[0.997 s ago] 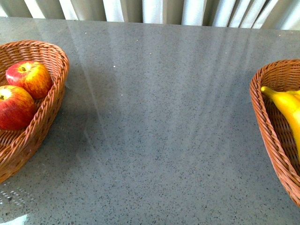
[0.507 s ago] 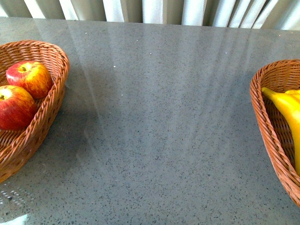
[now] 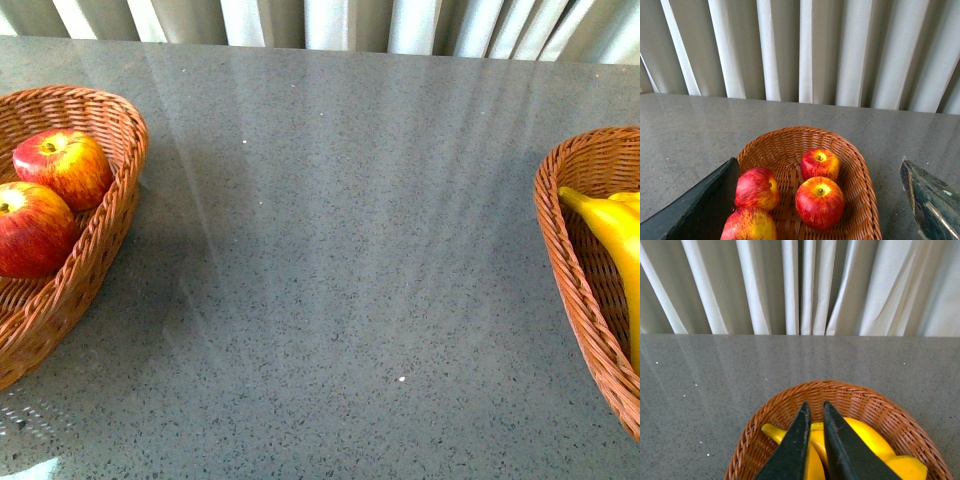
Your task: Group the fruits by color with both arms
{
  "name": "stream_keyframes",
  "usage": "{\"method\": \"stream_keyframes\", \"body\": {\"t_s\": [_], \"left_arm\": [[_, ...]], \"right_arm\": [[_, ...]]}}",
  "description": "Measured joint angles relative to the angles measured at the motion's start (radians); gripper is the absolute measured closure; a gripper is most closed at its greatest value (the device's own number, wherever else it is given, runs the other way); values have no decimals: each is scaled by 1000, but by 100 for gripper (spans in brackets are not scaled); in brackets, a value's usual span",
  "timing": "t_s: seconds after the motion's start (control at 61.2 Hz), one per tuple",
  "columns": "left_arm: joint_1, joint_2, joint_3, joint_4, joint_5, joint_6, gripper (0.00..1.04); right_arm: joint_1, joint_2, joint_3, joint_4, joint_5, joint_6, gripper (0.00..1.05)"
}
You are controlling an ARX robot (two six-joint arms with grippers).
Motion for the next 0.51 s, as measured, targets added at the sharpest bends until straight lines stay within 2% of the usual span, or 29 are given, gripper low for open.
{"method": "stream_keyframes", "body": {"t_s": [0.033,0.507], "left_arm": [[0,0,0,0,0,0,9],[0,0,0,0,0,0,9]], "right_arm": [[0,-27,-5,-18,0,0,103],[-2,-403,-42,-333,0,-5,103]]}}
